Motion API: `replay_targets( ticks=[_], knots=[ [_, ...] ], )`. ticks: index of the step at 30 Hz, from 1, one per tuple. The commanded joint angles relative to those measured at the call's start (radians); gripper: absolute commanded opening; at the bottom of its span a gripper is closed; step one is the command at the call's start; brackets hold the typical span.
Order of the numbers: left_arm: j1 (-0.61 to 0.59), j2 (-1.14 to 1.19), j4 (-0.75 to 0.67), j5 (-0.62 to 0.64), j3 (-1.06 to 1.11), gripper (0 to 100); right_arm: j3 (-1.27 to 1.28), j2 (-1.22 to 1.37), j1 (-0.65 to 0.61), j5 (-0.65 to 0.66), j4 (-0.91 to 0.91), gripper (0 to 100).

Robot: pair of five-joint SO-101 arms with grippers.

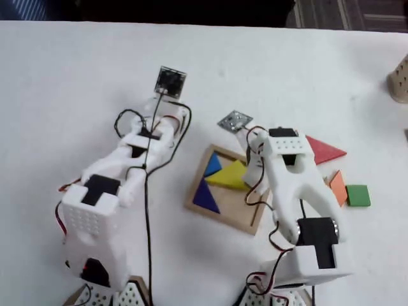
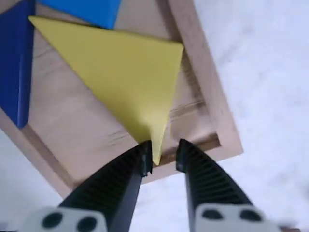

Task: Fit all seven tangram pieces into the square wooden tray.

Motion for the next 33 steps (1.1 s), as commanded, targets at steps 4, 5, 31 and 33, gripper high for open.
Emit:
replay_targets(
  ticks=[4,5,31,33],
  knots=[
    [-0.010,-0.062,-0.020,-0.003,-0.020,2,-0.003,-0.001,-0.027,0.017,0.001,19.3],
    [-0.010,-0.062,-0.020,-0.003,-0.020,2,-0.003,-0.001,-0.031,0.018,0.012,19.3],
    [-0.010,-0.062,-0.020,-0.003,-0.021,2,0.020,0.028,-0.124,0.018,0.005,18.1],
    [-0.010,-0.062,-0.020,-0.003,-0.021,2,-0.009,0.059,-0.125,0.018,0.024,12.5]
  ],
)
